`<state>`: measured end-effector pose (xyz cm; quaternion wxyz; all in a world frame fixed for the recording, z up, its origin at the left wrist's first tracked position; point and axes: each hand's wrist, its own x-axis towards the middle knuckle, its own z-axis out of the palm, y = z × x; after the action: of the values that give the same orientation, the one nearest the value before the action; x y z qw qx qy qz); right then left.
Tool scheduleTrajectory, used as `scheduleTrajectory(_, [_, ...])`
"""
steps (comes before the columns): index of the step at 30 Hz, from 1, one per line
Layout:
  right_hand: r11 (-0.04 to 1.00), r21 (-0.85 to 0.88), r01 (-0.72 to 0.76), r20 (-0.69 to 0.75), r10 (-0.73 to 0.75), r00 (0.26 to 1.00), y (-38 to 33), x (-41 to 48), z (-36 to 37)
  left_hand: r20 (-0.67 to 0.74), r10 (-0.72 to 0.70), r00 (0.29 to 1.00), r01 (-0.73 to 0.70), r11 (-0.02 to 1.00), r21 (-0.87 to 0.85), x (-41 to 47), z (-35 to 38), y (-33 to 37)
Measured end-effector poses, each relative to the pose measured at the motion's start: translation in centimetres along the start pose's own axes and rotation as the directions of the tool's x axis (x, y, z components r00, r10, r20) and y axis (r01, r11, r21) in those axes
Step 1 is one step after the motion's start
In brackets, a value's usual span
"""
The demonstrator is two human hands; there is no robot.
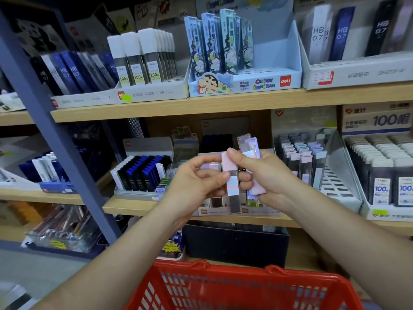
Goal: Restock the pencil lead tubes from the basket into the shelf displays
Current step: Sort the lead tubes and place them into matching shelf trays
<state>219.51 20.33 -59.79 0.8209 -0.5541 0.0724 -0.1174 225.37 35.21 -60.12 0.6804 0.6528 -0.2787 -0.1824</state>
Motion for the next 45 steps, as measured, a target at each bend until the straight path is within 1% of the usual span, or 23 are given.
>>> scheduleTrajectory(4, [0.994, -0.054, -0.092, -0.008, 0.092, 0.996, 0.3, 0.1, -0.4, -0.037, 0.137, 0.99, -0.133, 0.987, 0.089, 0.7, -1.0, 0.6])
scheduleTrajectory(5, [0.991, -0.032, -0.129, -0.023, 0.128, 0.992, 0.3, 0.2, -0.6, -0.064, 0.169, 0.984, -0.16, 0.98, 0.121, 1.0, -1.5, 0.8])
scheduleTrajectory(7, [0.979, 0.068, -0.194, -0.049, 0.197, 0.979, 0.1, 0.3, -1.2, -0.137, 0.225, 0.965, -0.194, 0.958, 0.21, 1.7, -2.9, 1.0])
scheduleTrajectory(9, [0.959, 0.172, -0.224, -0.064, 0.238, 0.969, 0.0, 0.3, -1.7, -0.188, 0.276, 0.943, -0.207, 0.925, 0.32, 2.1, -3.9, 0.7])
scheduleTrajectory(12, [0.953, 0.218, -0.213, -0.1, 0.239, 0.966, 0.4, 0.1, -1.9, -0.181, 0.288, 0.94, -0.196, 0.895, 0.402, 2.1, -4.2, -0.4])
scheduleTrajectory(15, [0.971, 0.142, -0.192, -0.176, 0.215, 0.96, 0.8, 0.1, -2.0, -0.135, 0.281, 0.95, -0.201, 0.884, 0.423, 2.3, -3.8, -1.6])
scheduleTrajectory(17, [0.978, 0.057, -0.199, -0.205, 0.207, 0.957, 1.0, 0.0, -2.0, -0.113, 0.283, 0.952, -0.196, 0.853, 0.484, 2.4, -3.4, -2.2])
scheduleTrajectory(19, [0.977, 0.012, -0.212, -0.197, 0.211, 0.958, 1.3, 0.0, -2.1, -0.092, 0.286, 0.954, -0.189, 0.809, 0.557, 2.5, -3.1, -2.7])
scheduleTrajectory(23, [0.966, 0.018, -0.257, -0.113, 0.257, 0.96, 1.6, 0.0, -2.5, -0.082, 0.29, 0.954, -0.175, 0.756, 0.631, 3.1, -2.5, -3.7])
scheduleTrajectory(26, [0.962, 0.054, -0.268, -0.046, 0.271, 0.962, 1.7, 0.2, -3.0, -0.069, 0.367, 0.928, -0.213, 0.671, 0.711, 3.6, -2.4, -4.3])
scheduleTrajectory(28, [0.963, 0.043, -0.264, -0.021, 0.265, 0.964, 1.8, 0.4, -3.2, -0.046, 0.416, 0.908, -0.241, 0.609, 0.756, 3.9, -2.4, -4.6])
scheduleTrajectory(32, [0.966, -0.021, -0.257, 0.021, 0.257, 0.966, 2.1, 0.1, -3.4, 0.041, 0.484, 0.874, -0.279, 0.431, 0.858, 4.3, -2.3, -4.9])
scheduleTrajectory(33, [0.967, -0.052, -0.25, 0.023, 0.252, 0.968, 2.1, 0.0, -3.4, 0.053, 0.493, 0.869, -0.279, 0.398, 0.874, 4.3, -2.3, -4.9])
scheduleTrajectory(35, [0.966, -0.119, -0.231, 0.025, 0.235, 0.972, 2.2, -0.1, -3.5, 0.069, 0.483, 0.873, -0.274, 0.371, 0.887, 4.4, -2.3, -4.8])
scheduleTrajectory(38, [0.956, -0.202, -0.212, 0.015, 0.22, 0.975, 2.1, 0.0, -3.7, 0.094, 0.448, 0.889, -0.283, 0.376, 0.882, 4.5, -2.5, -4.5])
scheduleTrajectory(40, [0.945, -0.244, -0.217, 0.007, 0.226, 0.974, 2.0, 0.0, -3.7, 0.078, 0.442, 0.894, -0.286, 0.428, 0.857, 4.3, -2.5, -4.3])
scheduleTrajectory(43, [0.936, -0.255, -0.244, 0.009, 0.255, 0.967, 1.8, -0.1, -3.7, -0.051, 0.431, 0.901, -0.253, 0.618, 0.745, 3.5, -2.1, -3.1])
scheduleTrajectory(44, [0.931, -0.262, -0.253, 0.015, 0.267, 0.964, 1.6, -0.1, -3.7, -0.058, 0.404, 0.913, -0.253, 0.671, 0.697, 3.2, -1.9, -2.6])
scheduleTrajectory(45, [0.928, -0.265, -0.262, 0.023, 0.278, 0.96, 1.5, -0.1, -3.5, -0.022, 0.358, 0.933, -0.257, 0.711, 0.655, 3.0, -1.7, -2.1])
